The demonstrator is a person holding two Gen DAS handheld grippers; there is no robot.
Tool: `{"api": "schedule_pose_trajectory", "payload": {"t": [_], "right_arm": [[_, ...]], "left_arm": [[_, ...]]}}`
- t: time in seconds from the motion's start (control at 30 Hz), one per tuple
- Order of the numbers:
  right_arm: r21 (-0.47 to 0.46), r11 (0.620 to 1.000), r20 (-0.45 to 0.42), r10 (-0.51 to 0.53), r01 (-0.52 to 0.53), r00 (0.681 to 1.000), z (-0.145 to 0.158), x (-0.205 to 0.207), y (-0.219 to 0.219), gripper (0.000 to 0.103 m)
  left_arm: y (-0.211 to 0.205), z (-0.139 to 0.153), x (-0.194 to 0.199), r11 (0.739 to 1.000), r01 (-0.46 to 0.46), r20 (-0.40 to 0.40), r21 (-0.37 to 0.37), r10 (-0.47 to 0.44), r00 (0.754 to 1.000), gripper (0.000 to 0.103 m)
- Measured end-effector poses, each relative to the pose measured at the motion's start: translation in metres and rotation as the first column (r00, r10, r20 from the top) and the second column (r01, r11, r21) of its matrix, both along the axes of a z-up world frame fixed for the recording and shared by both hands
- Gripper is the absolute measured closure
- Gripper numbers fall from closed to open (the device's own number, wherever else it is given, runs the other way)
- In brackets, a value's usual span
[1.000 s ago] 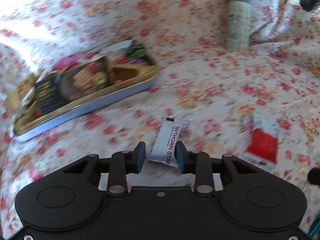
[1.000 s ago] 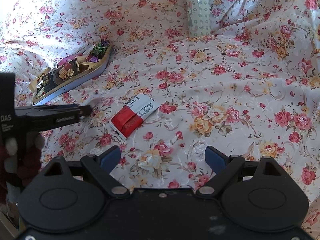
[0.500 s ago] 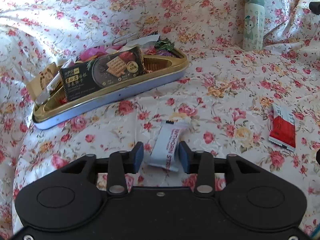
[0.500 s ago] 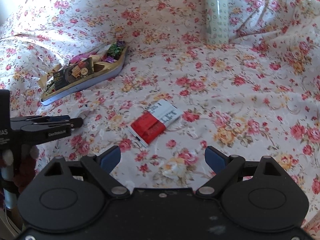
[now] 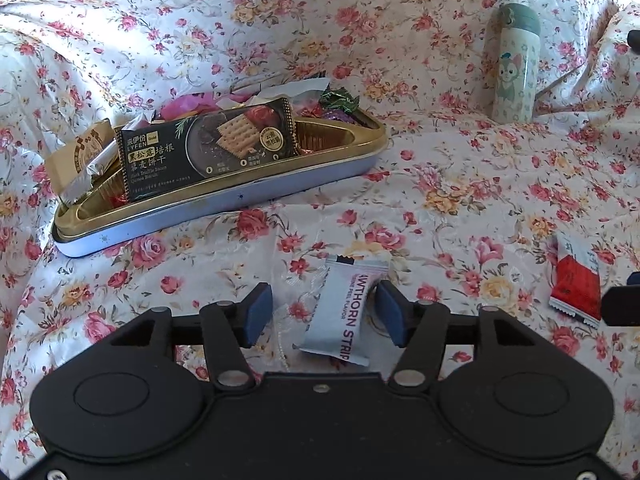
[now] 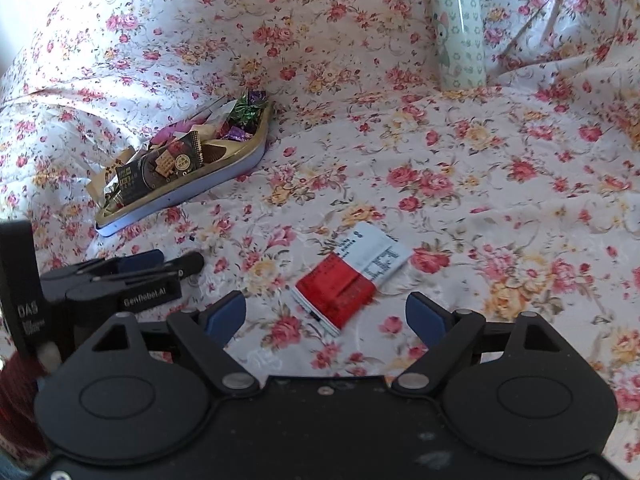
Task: Organize snacks
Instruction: 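Grasp the red-white packet with right tool while left holds the white packet, then lift the white packet with left tool and red-white packet with right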
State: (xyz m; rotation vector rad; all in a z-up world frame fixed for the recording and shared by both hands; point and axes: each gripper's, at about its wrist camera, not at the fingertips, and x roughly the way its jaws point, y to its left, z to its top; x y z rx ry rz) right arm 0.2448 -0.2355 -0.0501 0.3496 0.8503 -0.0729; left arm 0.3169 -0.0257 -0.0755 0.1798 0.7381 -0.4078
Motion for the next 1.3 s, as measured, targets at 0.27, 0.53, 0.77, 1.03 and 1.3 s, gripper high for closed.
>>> {"api": "schedule_pose_trajectory", "payload": {"t": [0.27, 0.53, 0.77, 1.03, 1.3], "right_arm": [[0.028, 0.999, -0.027, -0.018, 0.019, 0.999, -0.012, 0.016, 0.005, 0.017], [-0.045, 0.999, -0.027, 0.014, -0.015, 1.0, -0.014, 0.044, 0.015, 0.021], [-0.219, 0.971, -0.04, 0.095, -0.101, 0.995, -0.019, 0.053, 0.03, 0.031], [-0.318, 0.936, -0.045, 0.146, -0.153, 0.988, -0.023, 0.05, 0.038, 0.037], [-0.321, 0.932, -0.037, 0.165, -0.168, 0.986, -0.024, 0.052, 0.035, 0.044]], "left_arm": [[0.003, -0.001, -0.002, 1.0, -0.004, 0.013, -0.018, 0.004, 1.0, 0.039], [0.002, -0.001, -0.001, 1.0, -0.001, 0.011, -0.013, 0.001, 1.0, 0.039], [0.002, -0.001, -0.001, 1.0, -0.004, 0.009, -0.012, 0.004, 1.0, 0.039], [0.001, -0.002, 0.0, 1.0, -0.008, 0.004, -0.003, 0.008, 1.0, 0.039], [-0.002, 0.0, 0.001, 1.0, -0.022, -0.009, 0.017, 0.022, 1.0, 0.039]]}}
